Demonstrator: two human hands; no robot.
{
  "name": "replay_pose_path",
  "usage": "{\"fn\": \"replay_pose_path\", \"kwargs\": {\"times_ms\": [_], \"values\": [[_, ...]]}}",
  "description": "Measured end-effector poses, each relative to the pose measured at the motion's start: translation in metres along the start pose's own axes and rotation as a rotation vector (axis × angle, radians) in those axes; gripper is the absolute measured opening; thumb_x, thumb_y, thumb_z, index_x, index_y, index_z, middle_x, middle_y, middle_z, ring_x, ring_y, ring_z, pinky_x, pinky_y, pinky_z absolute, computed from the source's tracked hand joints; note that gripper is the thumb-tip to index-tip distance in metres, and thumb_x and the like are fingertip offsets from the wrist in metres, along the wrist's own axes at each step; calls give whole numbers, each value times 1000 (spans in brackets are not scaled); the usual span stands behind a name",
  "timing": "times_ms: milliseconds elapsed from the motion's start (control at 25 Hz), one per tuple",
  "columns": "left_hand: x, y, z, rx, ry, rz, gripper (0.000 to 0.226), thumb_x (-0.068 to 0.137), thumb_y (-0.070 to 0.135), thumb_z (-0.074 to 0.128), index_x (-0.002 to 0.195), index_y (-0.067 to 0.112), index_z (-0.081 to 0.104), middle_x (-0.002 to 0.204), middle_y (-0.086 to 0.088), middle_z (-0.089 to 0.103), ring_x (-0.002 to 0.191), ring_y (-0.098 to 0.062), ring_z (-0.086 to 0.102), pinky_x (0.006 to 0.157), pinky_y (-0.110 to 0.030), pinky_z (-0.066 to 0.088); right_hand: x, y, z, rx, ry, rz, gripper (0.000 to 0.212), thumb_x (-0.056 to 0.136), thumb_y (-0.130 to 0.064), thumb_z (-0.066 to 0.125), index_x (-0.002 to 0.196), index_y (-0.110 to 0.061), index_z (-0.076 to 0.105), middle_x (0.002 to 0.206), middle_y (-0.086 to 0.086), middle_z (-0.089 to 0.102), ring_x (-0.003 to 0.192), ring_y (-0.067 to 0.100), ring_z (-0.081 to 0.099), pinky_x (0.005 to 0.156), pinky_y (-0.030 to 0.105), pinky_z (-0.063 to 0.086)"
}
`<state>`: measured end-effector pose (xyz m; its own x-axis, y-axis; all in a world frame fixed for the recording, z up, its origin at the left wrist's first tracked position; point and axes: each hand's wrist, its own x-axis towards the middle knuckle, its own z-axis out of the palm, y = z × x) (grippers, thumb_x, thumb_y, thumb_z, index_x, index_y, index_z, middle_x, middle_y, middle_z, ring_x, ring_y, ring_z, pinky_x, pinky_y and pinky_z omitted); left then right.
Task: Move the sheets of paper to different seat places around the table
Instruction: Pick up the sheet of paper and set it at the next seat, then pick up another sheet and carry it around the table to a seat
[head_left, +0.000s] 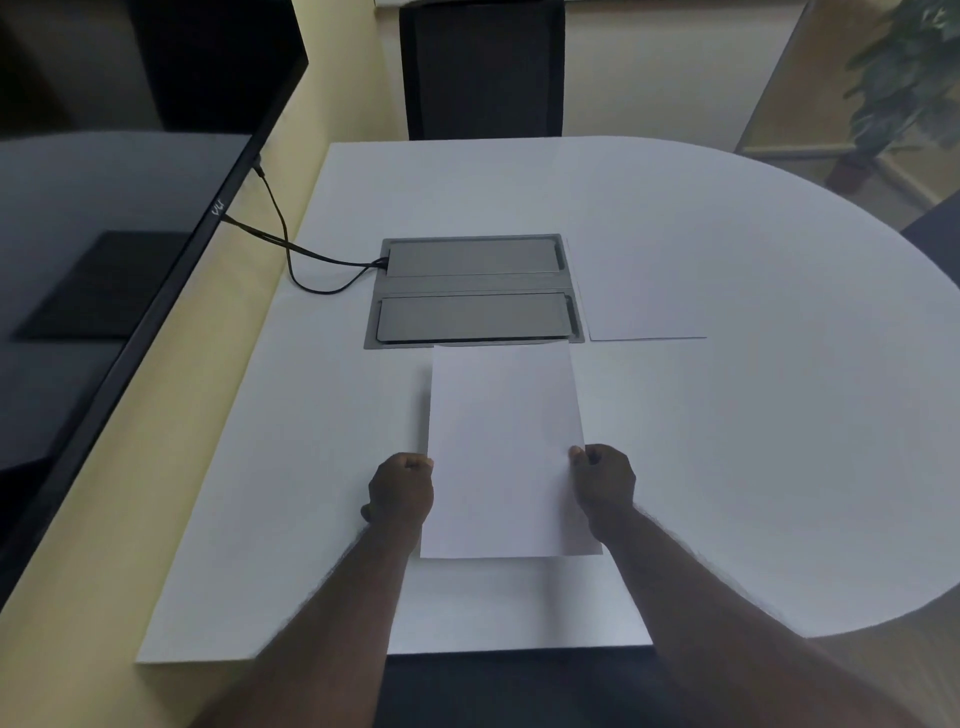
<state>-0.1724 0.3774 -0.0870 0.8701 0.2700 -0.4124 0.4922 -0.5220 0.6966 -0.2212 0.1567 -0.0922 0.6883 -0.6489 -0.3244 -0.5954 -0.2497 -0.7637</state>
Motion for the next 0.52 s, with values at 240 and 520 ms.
{"fn": "replay_pose_path", "kwargs": {"times_ms": [240, 520], "values": [[11, -27, 20, 38, -18, -72, 11, 85, 26, 60, 74, 28, 63, 97, 0, 72, 96, -26, 63, 97, -45, 46, 13, 24, 19, -34, 0, 119, 24, 89, -21, 58, 66, -12, 57, 68, 4, 57, 71, 27, 52, 68, 29, 40], [7, -30, 28, 209, 64, -64, 20, 87, 29, 63, 104, 22, 54, 97, 4, 70, 105, -26, 60, 92, -38, 34, 13, 38, 29, -38, 29, 165, 13, 77, -18, 66, 71, -13, 56, 70, 0, 57, 73, 26, 55, 71, 31, 46]]}}
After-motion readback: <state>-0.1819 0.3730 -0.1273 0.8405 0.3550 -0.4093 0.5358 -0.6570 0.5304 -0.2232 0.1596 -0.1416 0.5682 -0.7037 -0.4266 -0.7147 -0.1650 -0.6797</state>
